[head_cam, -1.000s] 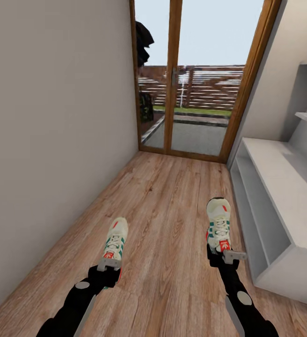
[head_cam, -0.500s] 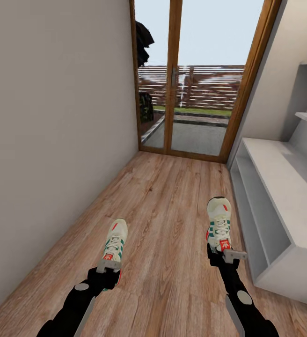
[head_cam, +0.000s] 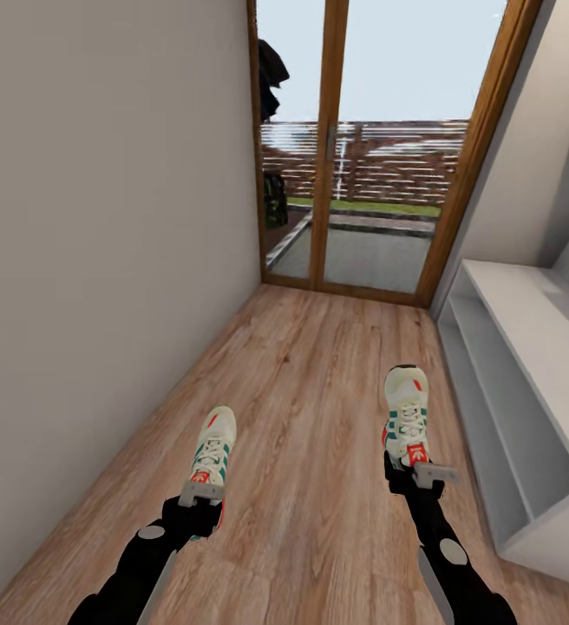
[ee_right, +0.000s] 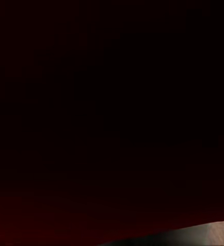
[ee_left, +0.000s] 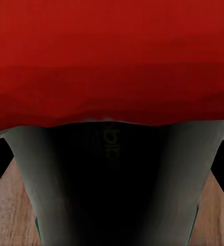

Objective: Pick up the two gym shoes and the two sandals from the corridor floor and place them onto the hallstand (shoe rack) in the corridor, making sure they are on the rack and not on the floor. Arrange them so the two gym shoes are next to each other and the two sandals are next to each other.

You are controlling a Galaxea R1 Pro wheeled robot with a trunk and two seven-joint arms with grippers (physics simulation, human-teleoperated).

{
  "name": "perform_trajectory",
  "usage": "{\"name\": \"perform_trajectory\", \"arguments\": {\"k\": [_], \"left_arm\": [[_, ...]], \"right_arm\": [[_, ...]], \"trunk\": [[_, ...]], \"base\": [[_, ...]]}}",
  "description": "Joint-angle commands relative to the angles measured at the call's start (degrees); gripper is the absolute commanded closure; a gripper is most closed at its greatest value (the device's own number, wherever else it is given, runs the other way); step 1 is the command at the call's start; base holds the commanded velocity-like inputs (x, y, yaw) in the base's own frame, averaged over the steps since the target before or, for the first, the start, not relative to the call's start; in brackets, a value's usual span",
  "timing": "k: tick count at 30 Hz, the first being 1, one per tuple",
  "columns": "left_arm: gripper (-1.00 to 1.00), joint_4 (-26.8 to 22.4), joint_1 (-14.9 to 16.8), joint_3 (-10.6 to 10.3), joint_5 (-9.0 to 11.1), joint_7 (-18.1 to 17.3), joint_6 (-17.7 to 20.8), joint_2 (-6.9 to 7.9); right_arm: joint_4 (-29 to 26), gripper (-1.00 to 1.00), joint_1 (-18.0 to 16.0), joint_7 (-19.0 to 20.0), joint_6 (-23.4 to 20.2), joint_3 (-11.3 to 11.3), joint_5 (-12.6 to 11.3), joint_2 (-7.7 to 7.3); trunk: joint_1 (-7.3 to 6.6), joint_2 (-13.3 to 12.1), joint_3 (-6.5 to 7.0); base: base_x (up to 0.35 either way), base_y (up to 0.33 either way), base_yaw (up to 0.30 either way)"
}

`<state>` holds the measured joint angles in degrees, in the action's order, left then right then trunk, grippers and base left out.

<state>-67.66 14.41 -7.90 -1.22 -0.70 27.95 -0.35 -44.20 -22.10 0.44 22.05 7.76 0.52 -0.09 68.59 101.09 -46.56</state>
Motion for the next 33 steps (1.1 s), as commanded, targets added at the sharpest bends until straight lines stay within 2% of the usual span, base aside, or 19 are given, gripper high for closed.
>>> {"name": "perform_trajectory", "arguments": {"k": [1,11,20,28,33], "left_arm": [[1.00,0.01,0.00,-0.01,-0.01,0.00,0.00,0.00],[1.00,0.01,0.00,-0.01,-0.10,0.00,0.00,0.00],[1.00,0.04,0.00,-0.01,-0.05,0.00,0.00,0.00],[1.00,0.04,0.00,0.01,-0.10,0.00,0.00,0.00],[1.00,1.44,-1.66,0.17,-0.56,0.43,0.32,0.00]], "right_arm": [[-0.01,1.00,0.01,0.00,0.01,0.01,0.02,0.00],[-0.01,1.00,-0.01,0.08,-0.01,-0.01,0.17,0.00],[-0.01,1.00,0.00,0.08,0.00,-0.02,0.18,0.00],[0.00,1.00,0.01,0.07,0.00,0.00,0.18,0.00],[1.11,1.00,0.82,0.32,0.22,0.15,0.37,-0.01]], "trunk": [[0.00,0.00,0.00],[0.00,0.00,0.00],[0.00,0.00,0.00],[0.00,0.00,0.00],[0.00,0.00,0.00]], "base": [[0.319,0.051,0.000],[0.330,0.013,-0.008],[0.335,0.000,-0.207],[0.335,0.000,-0.035],[0.000,0.000,0.000]]}}
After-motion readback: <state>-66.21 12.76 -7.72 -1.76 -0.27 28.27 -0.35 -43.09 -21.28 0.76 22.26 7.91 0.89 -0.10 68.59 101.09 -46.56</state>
